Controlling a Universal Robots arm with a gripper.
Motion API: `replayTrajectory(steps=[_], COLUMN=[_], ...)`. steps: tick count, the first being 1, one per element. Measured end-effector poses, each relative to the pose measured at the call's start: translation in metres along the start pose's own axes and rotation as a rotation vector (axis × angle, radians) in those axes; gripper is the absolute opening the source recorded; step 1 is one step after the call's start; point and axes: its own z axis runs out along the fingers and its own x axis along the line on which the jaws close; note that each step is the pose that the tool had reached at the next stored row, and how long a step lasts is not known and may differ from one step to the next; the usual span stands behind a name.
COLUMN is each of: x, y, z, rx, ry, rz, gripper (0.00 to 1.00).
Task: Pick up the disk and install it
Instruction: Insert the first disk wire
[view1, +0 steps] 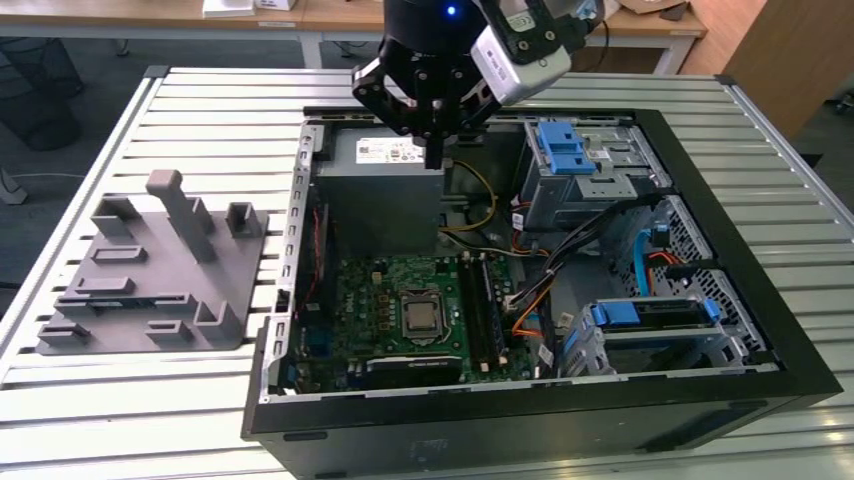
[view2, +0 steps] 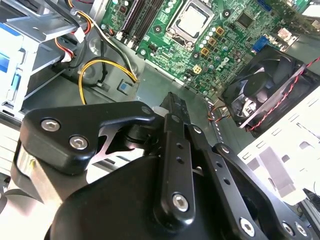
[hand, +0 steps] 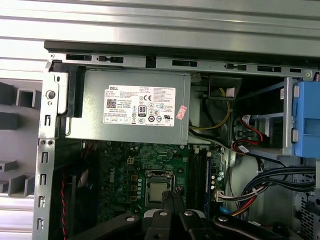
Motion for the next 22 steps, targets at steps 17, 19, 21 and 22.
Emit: replayTrajectory(steps=[17,19,21,22], x=[-0.0106,-0.0105,-0.0105,-0.0104], y=[-0.0006,-0.0013,-0.002,-0.0022], z=[0.0003,0.0003,0.0002,0.0003], rx=[0.0,0.0001,0.0001,0.0], ry=[0.0,0.0,0.0,-0.0001], rz=[0.0,0.0,0.0,0.0], gripper=[0.11,0.11,0.11,0.11])
